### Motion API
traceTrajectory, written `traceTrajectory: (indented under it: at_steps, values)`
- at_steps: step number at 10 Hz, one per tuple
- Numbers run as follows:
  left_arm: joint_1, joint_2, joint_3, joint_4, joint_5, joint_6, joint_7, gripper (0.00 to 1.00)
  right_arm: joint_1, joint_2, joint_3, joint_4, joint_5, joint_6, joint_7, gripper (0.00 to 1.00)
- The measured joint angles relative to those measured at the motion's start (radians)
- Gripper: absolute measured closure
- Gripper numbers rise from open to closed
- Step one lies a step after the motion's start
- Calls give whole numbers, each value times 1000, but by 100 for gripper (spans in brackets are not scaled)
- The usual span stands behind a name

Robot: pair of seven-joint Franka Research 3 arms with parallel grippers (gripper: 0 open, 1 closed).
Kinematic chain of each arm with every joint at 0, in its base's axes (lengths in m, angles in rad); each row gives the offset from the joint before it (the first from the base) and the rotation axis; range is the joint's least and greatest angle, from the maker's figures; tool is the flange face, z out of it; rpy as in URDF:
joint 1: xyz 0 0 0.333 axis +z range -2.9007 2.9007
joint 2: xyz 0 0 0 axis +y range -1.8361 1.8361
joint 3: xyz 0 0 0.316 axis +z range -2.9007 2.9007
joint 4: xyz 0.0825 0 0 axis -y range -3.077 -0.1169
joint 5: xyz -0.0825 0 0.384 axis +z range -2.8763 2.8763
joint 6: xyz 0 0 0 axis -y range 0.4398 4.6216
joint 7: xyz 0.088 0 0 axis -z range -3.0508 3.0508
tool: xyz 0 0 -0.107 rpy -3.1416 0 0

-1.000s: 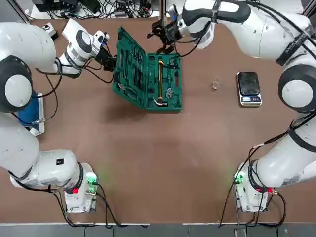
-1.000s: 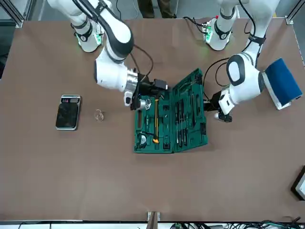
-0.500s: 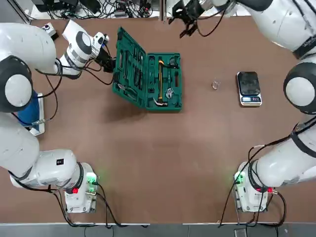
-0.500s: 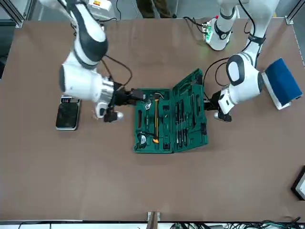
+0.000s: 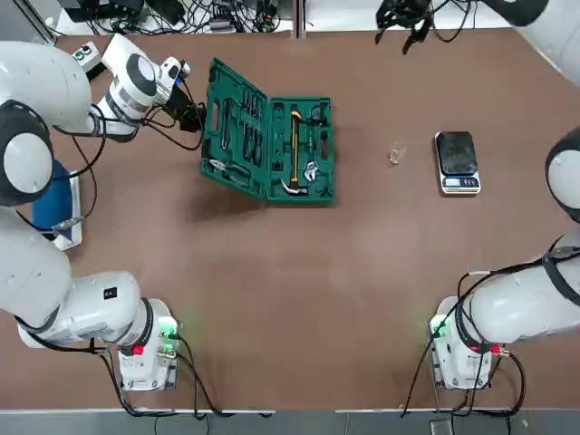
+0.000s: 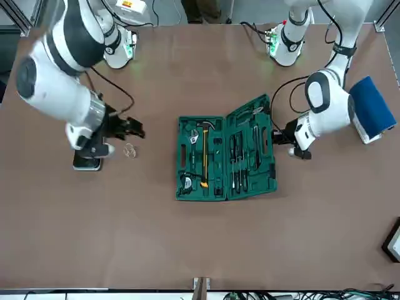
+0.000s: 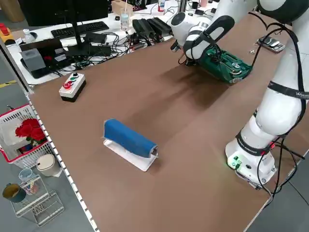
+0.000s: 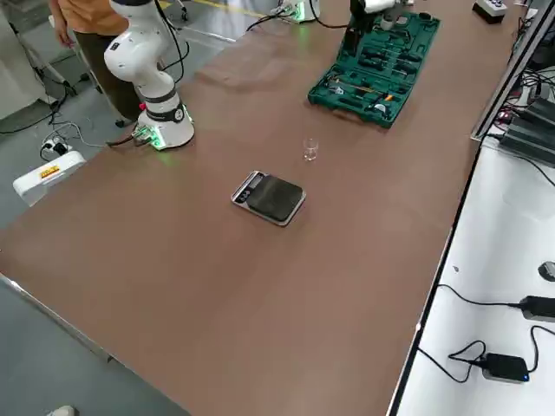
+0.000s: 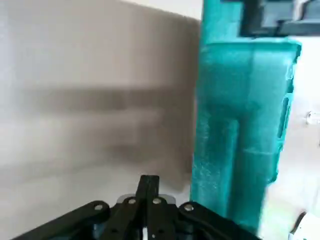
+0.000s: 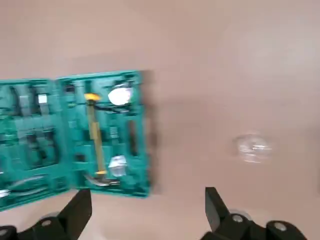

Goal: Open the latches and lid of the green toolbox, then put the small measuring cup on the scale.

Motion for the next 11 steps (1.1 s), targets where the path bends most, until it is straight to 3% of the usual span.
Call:
traceTrajectory:
  at_steps: [3, 5, 7, 11]
  values:
    - [2, -1, 0, -1, 0, -1, 0, 99, -14, -68, -80, 63, -127, -135, -38, 0]
    - [3, 0, 1, -3, 0, 0, 0, 99, -96, -68, -106, 111, -141, -182, -186, 0]
    - [9, 8, 4, -6, 0, 4, 0, 99, -155, -68, -111, 149, -182, -235, -245, 0]
    - [14, 38, 6, -8, 0, 38, 0, 99, -179, -55, -85, 149, -197, -284, -239, 0]
